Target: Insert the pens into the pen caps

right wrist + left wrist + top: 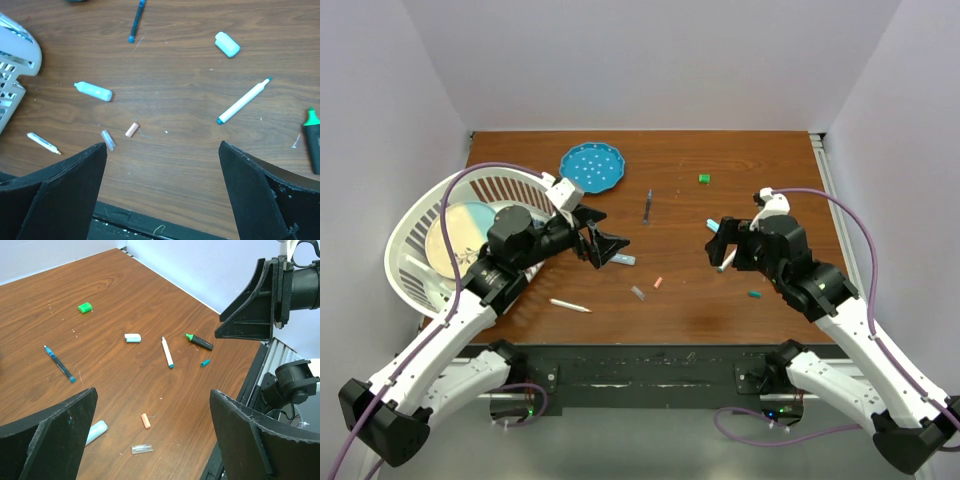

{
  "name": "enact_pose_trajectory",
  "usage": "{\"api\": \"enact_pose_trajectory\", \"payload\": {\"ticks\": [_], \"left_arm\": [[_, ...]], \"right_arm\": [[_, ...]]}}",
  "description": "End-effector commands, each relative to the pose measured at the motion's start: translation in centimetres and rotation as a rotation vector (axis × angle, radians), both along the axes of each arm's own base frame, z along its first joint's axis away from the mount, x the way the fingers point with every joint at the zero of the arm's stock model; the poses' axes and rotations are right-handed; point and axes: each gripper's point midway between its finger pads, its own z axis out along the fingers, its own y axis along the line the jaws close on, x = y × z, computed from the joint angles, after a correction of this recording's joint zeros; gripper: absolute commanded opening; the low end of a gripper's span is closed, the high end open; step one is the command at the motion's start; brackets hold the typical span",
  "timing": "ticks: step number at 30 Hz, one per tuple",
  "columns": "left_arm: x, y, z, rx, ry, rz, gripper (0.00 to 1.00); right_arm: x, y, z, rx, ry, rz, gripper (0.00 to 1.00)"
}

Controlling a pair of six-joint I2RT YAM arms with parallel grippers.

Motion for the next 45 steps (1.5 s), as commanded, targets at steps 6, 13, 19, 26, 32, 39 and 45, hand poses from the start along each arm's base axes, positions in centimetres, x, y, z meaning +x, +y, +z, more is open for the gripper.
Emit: {"api": "enact_pose_trajectory", "payload": {"ticks": [6,13,19,26,32,39,45], "left_arm": [[0.2,0.3,1.5,-0.032,-0.047,0.028,1.00],[0.2,0.7,1.9,-0.039,-0.056,0.046,1.00],[0.0,0.7,2.2,-0.048,-0.061,0.045,1.00],[-0.6,0.4,2.6,-0.066,-0.062,0.012,1.00],[-1.2,0.1,2.8,-0.085,-0.061,-0.020,1.00],[-1.5,-0.5,2.7,-0.096,-0.046,-0.058,1.00],[-1.5,-0.9,2.2,-0.092,-0.026,-0.080,1.00]], "right_arm": [[1.6,-4.8,2.2,-0.149,-0.099,-0.215,0.99],[3.2,-6.5,-1.1,-0.327,0.065,-0.360,0.92],[4.6,-8.9,-6.0,-0.368,0.262,-0.526,0.72],[4.9,-13.8,-12.0,-0.407,0.490,-0.521,0.64],[4.2,-15.7,-15.7,-0.546,0.678,-0.424,0.64],[5.2,-14.5,-18.3,-0.492,0.761,-0.260,0.68],[5.8,-15.3,-19.2,-0.452,0.784,-0.207,0.63]]}}
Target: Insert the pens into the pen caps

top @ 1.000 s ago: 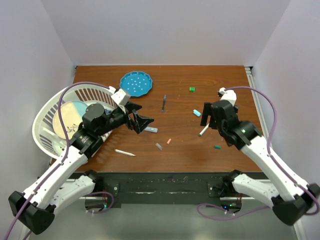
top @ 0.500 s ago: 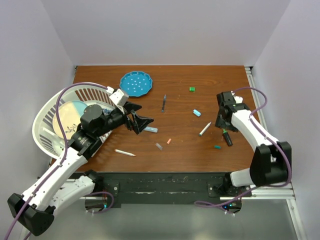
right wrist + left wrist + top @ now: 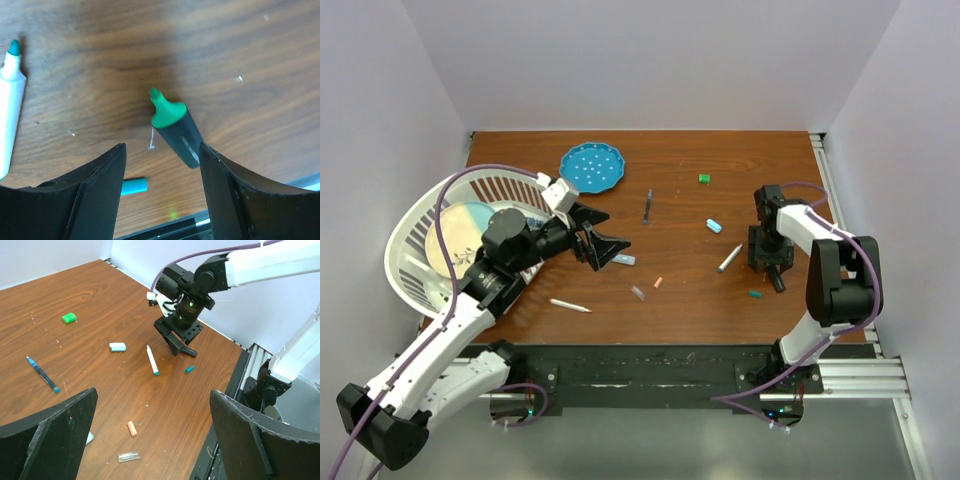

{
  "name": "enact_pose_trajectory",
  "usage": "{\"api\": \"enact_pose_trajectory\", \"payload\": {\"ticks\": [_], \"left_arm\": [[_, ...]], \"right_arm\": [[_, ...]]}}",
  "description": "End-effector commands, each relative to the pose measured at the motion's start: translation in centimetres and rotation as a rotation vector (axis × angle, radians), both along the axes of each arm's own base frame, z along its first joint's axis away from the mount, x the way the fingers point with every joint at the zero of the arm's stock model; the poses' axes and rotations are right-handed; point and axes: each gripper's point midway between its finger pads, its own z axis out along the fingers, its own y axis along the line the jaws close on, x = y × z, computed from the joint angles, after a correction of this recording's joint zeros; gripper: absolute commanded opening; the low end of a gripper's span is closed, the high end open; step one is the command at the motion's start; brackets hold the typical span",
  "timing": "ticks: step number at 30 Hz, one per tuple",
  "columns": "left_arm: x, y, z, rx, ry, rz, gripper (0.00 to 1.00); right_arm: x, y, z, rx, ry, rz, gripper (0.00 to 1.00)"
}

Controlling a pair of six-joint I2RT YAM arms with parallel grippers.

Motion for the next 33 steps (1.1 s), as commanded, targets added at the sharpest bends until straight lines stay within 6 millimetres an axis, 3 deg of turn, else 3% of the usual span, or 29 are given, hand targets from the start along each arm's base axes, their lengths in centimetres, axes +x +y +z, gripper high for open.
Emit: {"api": "enact_pose_trajectory", "payload": {"ticks": [1,5,13,19,23,27,31,33], "left_arm": [[-0.3,-0.5,0.7,-0.028,-0.020,-0.036,1.00],[0.0,-0.4,0.6,-0.024,-0.020,-0.025,1.00],[0.7,-0.6,-0.4,0.000,0.005,-0.008,1.00],[1.4,-0.3,-0.8,0.015,0.009,0.030,0.98],[1.9,0.1,-0.7,0.011,0.016,0.069,0.97],[2.1,-0.2,-0.8,-0.026,0.071,0.083,0.95],[2.2,-1.7,-3.0,-0.098,0.187,0.085,0.91],[2.0,-3.4,-4.4,-0.106,0.207,0.072,0.90]], "right_arm": [[1.9,0.0,0.2,0.085,-0.033,0.061,0.63],[1.9,0.2,-0.9,0.127,0.006,0.082,0.60],[2.1,0.1,-2.2,0.124,0.051,0.093,0.37],[2.3,0.1,-1.8,0.121,0.026,0.082,0.22],[3.3,0.2,-0.1,0.119,-0.047,0.059,0.16],[4.5,1.7,3.4,0.203,-0.192,0.017,0.13],[4.8,4.1,6.8,0.293,-0.342,0.004,0.11],[4.9,5.9,8.1,0.328,-0.396,-0.010,0.10]]}}
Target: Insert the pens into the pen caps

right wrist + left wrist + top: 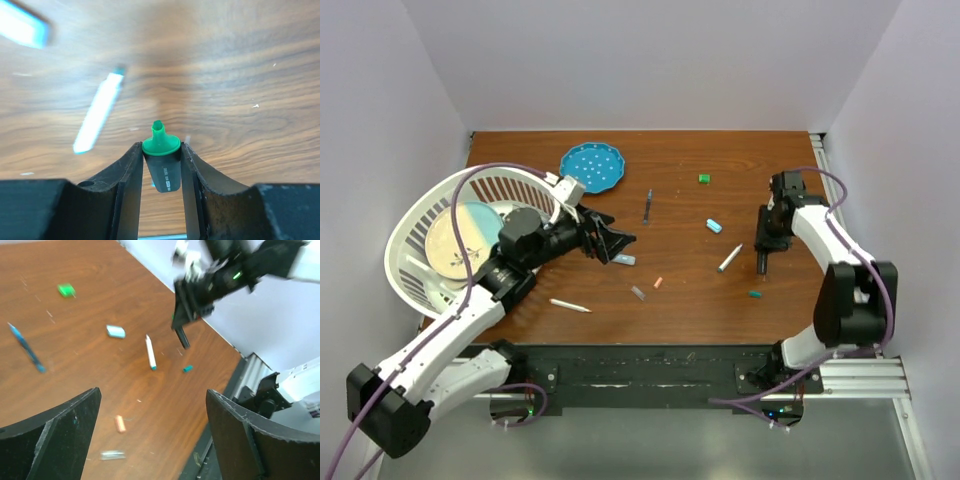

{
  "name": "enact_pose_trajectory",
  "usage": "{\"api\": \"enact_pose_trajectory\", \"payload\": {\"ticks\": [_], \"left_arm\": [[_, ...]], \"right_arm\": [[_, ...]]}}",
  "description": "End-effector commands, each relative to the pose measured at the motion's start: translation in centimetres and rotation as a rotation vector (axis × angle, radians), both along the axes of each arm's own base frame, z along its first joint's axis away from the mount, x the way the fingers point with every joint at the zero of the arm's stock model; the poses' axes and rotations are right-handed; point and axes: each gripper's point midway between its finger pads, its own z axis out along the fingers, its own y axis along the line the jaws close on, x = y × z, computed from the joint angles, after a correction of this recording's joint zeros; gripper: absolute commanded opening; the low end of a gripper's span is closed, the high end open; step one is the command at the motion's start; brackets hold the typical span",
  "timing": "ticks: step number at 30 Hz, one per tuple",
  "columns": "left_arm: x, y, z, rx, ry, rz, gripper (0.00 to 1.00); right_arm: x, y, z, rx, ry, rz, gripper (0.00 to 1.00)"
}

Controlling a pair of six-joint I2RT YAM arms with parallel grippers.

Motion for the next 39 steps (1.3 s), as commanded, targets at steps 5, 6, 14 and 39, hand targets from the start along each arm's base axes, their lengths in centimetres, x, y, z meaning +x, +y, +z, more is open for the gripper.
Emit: {"api": "enact_pose_trajectory", "payload": {"ticks": [5,6,14,39], "left_arm": [[-1.1,-7.9,-2.8,-0.033,0.044,-0.078,0.89],[-0.8,-9.0,-3.7,-0.016,0.048,-0.085,0.88],[-1.1,-13.0,-3.7,0.005,-0.027,-0.139,0.82],[0.9,-16.9,-5.3,0.090,-0.049,-0.170,0.32]], "right_arm": [[0.4,10.9,7.9,0.347,-0.323,0.008,0.09],[0.6,12.0,8.8,0.398,-0.356,-0.016,0.09],[-1.7,17.0,13.7,0.631,-0.468,-0.031,0.06],[-4.8,19.5,18.5,0.819,-0.562,0.056,0.06]]}}
